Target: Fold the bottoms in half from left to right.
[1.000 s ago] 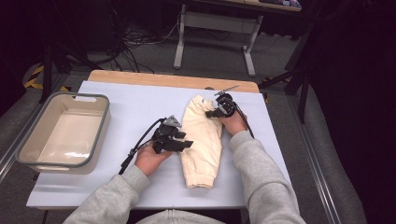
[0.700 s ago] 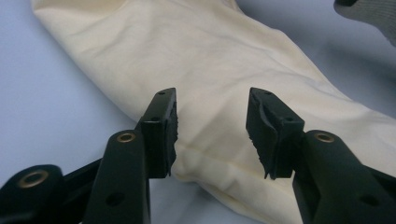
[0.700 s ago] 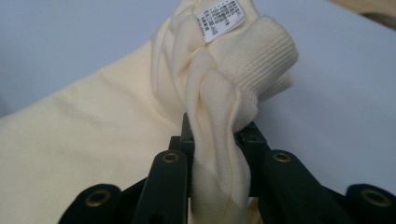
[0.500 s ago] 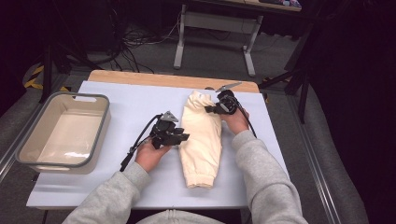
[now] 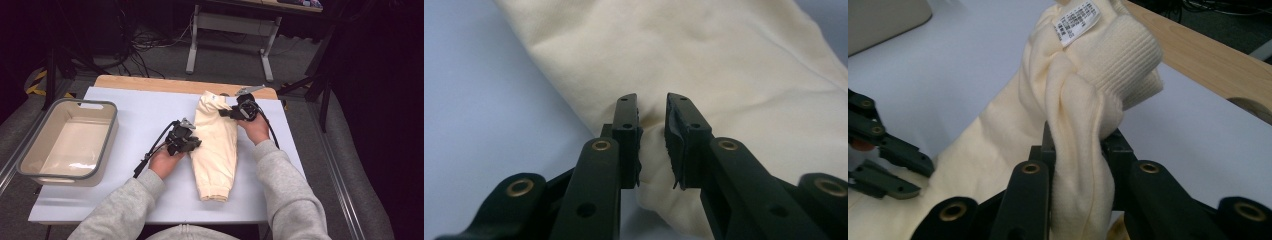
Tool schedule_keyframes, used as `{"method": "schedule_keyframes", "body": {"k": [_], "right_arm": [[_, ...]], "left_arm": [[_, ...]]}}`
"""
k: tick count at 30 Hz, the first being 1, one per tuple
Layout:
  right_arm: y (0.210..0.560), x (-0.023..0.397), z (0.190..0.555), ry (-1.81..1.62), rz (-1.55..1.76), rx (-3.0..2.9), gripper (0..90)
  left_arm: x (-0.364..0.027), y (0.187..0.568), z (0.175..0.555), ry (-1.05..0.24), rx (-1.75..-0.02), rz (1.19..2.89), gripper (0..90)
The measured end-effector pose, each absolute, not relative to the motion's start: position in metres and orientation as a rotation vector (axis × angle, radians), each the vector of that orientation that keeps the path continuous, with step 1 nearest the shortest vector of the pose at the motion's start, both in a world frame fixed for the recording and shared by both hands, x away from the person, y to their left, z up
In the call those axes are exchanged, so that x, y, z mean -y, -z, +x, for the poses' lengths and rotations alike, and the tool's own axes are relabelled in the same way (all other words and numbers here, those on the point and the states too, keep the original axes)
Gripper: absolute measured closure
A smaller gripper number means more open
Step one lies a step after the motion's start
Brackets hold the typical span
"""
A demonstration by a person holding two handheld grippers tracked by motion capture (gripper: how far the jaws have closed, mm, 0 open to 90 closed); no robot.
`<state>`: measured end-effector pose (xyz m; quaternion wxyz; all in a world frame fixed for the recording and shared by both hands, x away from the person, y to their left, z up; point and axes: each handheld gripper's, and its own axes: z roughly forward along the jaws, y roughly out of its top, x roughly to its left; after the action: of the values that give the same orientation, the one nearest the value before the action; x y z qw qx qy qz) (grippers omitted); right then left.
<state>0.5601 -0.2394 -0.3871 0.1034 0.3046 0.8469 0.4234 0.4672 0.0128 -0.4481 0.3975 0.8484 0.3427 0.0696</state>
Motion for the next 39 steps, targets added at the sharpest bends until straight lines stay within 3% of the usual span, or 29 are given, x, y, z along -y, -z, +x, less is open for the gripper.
{"method": "schedule_keyframes", "body": {"k": [18, 39], "right_arm": [[0.368, 0.252, 0.522, -1.429, 0.686, -2.5, 76.0], [0.373, 0.266, 0.466, -1.435, 0.488, -2.549, 73.0]], "left_arm": [[-0.027, 0.432, 0.462, -0.152, -0.884, 2.076, 70.8], [-0.061, 0.416, 0.435, -0.186, -0.865, 2.027, 67.5]]}}
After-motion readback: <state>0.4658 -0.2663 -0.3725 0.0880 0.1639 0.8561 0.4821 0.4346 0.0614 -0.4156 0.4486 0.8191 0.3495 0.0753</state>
